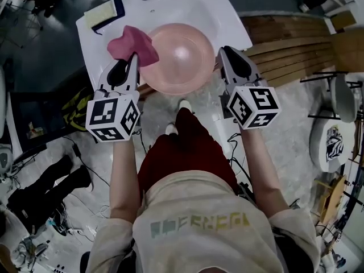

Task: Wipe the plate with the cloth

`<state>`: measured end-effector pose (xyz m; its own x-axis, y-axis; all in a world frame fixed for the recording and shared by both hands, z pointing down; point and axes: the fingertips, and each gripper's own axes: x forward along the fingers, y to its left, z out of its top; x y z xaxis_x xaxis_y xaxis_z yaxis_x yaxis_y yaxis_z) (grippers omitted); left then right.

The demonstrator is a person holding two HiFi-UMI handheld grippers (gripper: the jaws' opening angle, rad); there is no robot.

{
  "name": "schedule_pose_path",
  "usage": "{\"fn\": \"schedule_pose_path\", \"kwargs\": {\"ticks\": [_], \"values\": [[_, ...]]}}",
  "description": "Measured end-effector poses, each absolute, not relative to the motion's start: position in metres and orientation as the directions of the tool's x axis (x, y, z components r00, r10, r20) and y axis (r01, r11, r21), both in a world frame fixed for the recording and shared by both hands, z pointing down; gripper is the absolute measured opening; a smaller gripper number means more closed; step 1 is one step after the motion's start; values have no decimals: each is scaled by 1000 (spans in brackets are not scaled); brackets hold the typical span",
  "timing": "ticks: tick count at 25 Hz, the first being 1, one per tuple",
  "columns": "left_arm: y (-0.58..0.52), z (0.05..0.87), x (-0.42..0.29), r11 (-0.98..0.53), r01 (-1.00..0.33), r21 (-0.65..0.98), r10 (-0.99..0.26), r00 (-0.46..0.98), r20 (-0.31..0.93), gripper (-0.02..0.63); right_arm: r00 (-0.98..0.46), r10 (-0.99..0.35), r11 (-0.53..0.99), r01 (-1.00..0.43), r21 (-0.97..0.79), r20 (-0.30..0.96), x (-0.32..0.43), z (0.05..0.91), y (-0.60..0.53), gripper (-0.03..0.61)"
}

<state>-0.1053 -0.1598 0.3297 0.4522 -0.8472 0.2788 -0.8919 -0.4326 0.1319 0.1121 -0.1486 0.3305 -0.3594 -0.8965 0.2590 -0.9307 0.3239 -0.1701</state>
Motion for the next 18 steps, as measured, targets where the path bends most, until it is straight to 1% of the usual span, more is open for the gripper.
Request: {"fn": "schedule_pose_path", "kwargs": {"ticks": [10,18], "values": [[-128,307,-111,-453,-885,105,-854,465,232,60,-373,-915,349,-923,-163,155,98,296,-110,61],[-99,293,-121,-473,-876,88,-855,481,195,61,-388,-914,374,-918,-132,114,80,280,-74,46]]}}
